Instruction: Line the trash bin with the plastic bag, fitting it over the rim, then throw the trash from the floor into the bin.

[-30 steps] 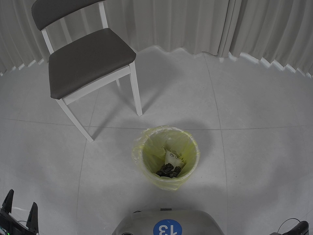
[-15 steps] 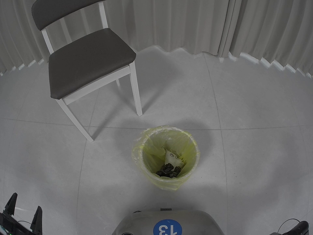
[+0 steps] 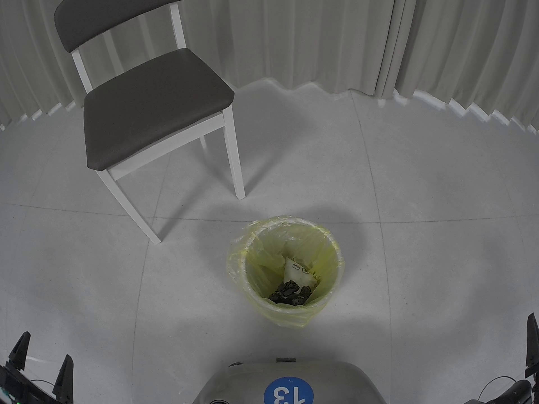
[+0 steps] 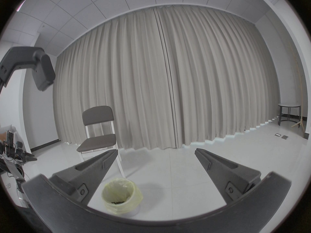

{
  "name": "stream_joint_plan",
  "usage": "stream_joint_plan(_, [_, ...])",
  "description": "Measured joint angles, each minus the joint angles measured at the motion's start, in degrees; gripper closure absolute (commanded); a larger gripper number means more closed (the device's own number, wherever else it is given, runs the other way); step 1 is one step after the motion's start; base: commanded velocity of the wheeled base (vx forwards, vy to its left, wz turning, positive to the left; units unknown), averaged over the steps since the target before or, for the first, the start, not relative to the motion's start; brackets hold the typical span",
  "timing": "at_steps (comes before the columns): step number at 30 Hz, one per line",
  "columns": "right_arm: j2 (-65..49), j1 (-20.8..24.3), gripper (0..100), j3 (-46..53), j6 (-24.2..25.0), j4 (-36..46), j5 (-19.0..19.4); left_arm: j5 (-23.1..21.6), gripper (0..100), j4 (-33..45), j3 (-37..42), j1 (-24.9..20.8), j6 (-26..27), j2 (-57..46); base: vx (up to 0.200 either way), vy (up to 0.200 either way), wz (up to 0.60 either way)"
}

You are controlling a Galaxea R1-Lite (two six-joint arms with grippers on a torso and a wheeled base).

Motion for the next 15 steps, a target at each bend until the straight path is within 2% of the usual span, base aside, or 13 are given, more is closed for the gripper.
stream_joint_plan(5, [0.0,0.0,0,0.06,-1.93,3.15,-1.38,0.02,0,0.09,0.0,0.02,0.0,0.02,0.0,0.0,0.0])
stream_joint_plan(9, [0.01,0.0,0,0.11,-4.6,7.79,-5.16,0.02,0,0.11,0.0,0.05,0.0,0.04,0.0,0.0,0.0])
stream_joint_plan(15, [0.01,0.0,0,0.09,-5.38,7.91,-5.71,0.02,0,0.04,0.0,0.02,-0.02,0.06,0.0,0.0,0.0])
